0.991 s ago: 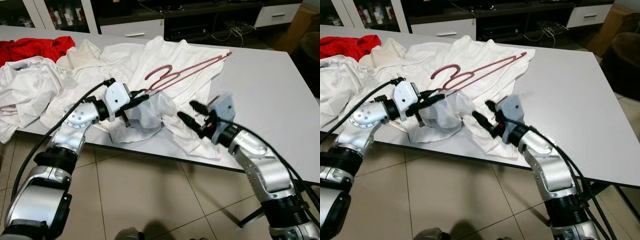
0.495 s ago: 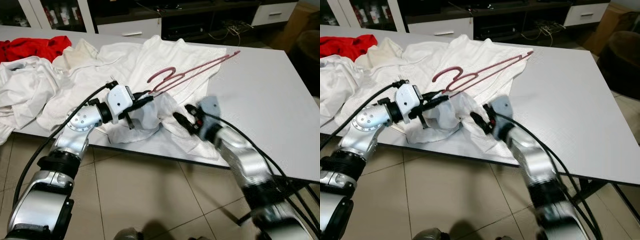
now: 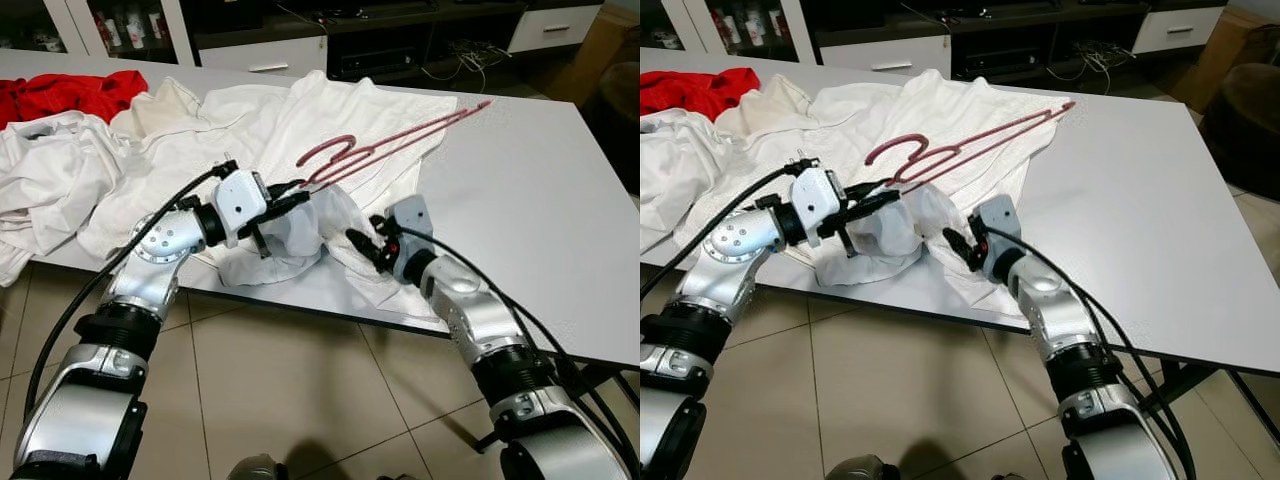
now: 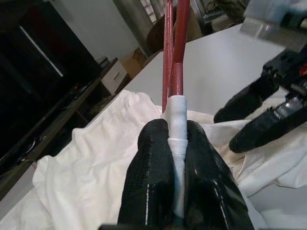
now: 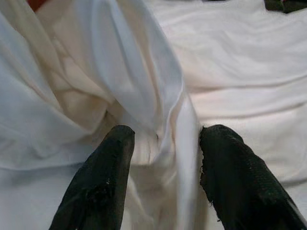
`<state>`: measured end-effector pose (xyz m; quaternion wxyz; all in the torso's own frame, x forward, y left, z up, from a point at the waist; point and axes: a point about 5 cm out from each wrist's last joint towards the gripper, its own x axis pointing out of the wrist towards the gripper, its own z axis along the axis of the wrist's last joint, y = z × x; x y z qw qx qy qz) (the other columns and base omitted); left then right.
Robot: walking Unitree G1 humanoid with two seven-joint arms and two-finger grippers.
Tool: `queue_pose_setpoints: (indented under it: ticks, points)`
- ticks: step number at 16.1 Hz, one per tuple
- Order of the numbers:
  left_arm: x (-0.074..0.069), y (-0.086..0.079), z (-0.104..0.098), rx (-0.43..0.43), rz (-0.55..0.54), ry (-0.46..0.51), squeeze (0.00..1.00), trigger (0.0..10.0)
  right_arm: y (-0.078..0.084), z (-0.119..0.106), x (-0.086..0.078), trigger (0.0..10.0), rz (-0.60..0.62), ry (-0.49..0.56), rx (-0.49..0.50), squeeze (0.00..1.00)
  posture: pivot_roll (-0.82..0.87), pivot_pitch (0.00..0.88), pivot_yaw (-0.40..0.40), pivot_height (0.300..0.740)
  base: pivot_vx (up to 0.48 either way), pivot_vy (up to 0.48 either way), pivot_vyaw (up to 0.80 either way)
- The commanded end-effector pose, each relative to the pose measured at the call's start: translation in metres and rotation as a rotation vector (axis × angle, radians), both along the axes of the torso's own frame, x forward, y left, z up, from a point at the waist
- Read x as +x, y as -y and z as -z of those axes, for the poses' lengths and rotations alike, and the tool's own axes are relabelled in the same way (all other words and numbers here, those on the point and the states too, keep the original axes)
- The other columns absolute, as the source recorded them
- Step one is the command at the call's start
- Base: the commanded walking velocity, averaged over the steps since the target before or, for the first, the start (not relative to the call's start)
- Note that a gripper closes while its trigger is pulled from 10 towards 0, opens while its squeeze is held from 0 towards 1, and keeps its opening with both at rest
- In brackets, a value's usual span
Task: Hang hanger
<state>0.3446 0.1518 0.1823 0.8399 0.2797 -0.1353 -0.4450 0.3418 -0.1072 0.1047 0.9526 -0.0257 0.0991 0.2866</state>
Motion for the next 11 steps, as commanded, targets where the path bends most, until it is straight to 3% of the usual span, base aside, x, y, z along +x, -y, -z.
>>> queue_pose_setpoints:
  ticks: [1,4,5,6,11]
  points:
    - [-0.002,0.001,-0.005,-0.003,0.014,0.016,0.00,1.3,-0.001,-0.002,0.002,10.0,-0.007,0.006,0.015,0.00,0.14,0.015,0.005,0.740,0.000,0.000,0.00]
    - [-0.002,0.002,-0.004,0.001,0.022,0.015,0.00,1.3,-0.003,0.003,0.001,10.0,-0.021,-0.018,0.050,0.00,0.14,0.015,0.009,0.740,0.000,0.000,0.00]
    - [-0.003,0.002,-0.004,0.003,0.026,0.015,0.00,1.3,-0.005,0.002,0.000,1.0,-0.040,-0.014,0.093,0.00,0.14,0.015,0.012,0.740,0.000,0.000,0.00]
    - [-0.003,0.002,-0.004,0.003,0.027,0.015,0.00,1.3,-0.005,0.001,0.000,0.0,-0.042,-0.013,0.116,0.00,0.14,0.015,0.013,0.740,0.000,0.000,0.00]
    - [-0.003,0.001,-0.005,0.004,0.025,0.018,0.00,1.4,0.006,-0.007,0.001,0.0,-0.031,0.017,0.192,0.00,0.14,0.017,0.012,0.740,0.000,0.000,0.00]
